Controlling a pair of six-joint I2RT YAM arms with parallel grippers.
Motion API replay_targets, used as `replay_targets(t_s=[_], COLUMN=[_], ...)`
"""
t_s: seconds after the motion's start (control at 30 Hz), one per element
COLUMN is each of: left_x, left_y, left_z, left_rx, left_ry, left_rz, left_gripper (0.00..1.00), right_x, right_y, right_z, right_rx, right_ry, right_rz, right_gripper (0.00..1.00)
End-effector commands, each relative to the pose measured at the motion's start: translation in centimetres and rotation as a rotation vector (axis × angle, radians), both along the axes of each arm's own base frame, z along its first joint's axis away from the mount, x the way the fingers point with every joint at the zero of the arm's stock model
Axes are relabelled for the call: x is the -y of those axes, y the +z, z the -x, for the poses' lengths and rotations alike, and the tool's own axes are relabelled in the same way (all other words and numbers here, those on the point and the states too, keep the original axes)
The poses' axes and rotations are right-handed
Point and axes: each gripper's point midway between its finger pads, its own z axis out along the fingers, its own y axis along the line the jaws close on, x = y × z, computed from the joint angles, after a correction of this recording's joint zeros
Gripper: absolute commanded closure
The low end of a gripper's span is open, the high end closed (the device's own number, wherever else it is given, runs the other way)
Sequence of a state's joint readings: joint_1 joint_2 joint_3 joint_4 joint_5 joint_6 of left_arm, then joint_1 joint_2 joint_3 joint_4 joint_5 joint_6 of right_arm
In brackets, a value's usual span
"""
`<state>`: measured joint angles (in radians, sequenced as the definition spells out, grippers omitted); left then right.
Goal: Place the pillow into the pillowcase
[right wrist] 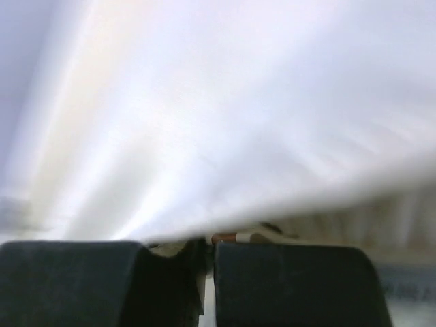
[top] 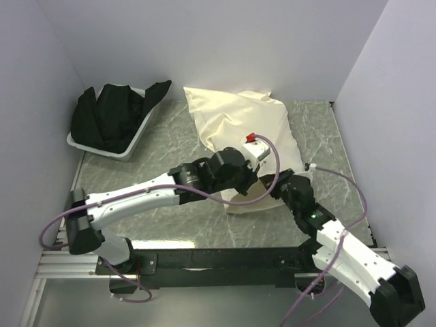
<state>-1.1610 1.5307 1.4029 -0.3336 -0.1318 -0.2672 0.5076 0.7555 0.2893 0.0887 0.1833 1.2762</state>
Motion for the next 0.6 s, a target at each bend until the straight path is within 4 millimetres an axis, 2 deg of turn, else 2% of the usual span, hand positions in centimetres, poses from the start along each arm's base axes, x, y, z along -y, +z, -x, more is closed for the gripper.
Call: replay_targets(t_s=[0.0, 0.03, 0.07, 0.13, 0.17, 0.23, 0.27, 0.33, 0.4, 0.43, 0.47, 0.53, 0.57], left_x=[-1.7, -1.9, -2.4, -2.9, -3.1, -3.3, -3.5, -3.9, -4.6, -4.8, -5.2, -5.5, -5.6], left_y=[8.8, 9.6, 10.2, 10.2, 10.0, 9.8, 10.2, 10.7, 11.4, 11.4, 10.7, 9.9, 9.1], left_z=[4.9, 5.6, 6.7, 7.1, 7.5, 8.5, 9.6, 10.5, 11.5, 11.8, 12.2, 12.4, 13.1], left_rx=[-0.007, -0.007, -0.014, -0.032, -0.052, -0.059, -0.064, -0.077, -0.094, -0.099, -0.116, -0.129, -0.152], left_ry=[-0.057, -0.069, -0.071, -0.067, -0.063, -0.066, -0.066, -0.072, -0.071, -0.069, -0.063, -0.045, -0.051], left_rz=[0.196, 0.219, 0.247, 0.262, 0.266, 0.263, 0.280, 0.304, 0.338, 0.336, 0.316, 0.298, 0.292], left_gripper=[0.99, 0.99, 0.99, 0.99, 0.99, 0.99, 0.99, 0.99, 0.99, 0.99, 0.99, 0.99, 0.99], right_x=[-1.2, -1.6, -1.9, -3.5, -3.8, -4.2, -3.9, -4.3, -5.2, -5.8, -6.6, -6.1, -6.0], right_y=[13.4, 14.5, 13.9, 12.6, 10.0, 6.6, 3.9, 1.4, 0.3, -0.3, -0.1, -1.4, -1.4], right_z=[0.4, 1.1, 1.5, 2.1, 2.1, 1.9, 1.9, 1.6, 1.8, 1.9, 2.1, 1.6, 1.4], right_rx=[0.365, 0.397, 0.393, 0.382, 0.334, 0.273, 0.218, 0.176, 0.141, 0.132, 0.136, 0.083, 0.083], right_ry=[0.113, 0.143, 0.167, 0.244, 0.258, 0.267, 0.260, 0.275, 0.319, 0.341, 0.352, 0.318, 0.305], right_rz=[-0.072, -0.093, -0.099, -0.121, -0.098, -0.060, -0.035, -0.002, 0.010, 0.024, 0.046, 0.120, 0.121], right_gripper=[1.00, 1.00, 1.00, 1.00, 1.00, 1.00, 1.00, 1.00, 1.00, 1.00, 1.00, 1.00, 1.00])
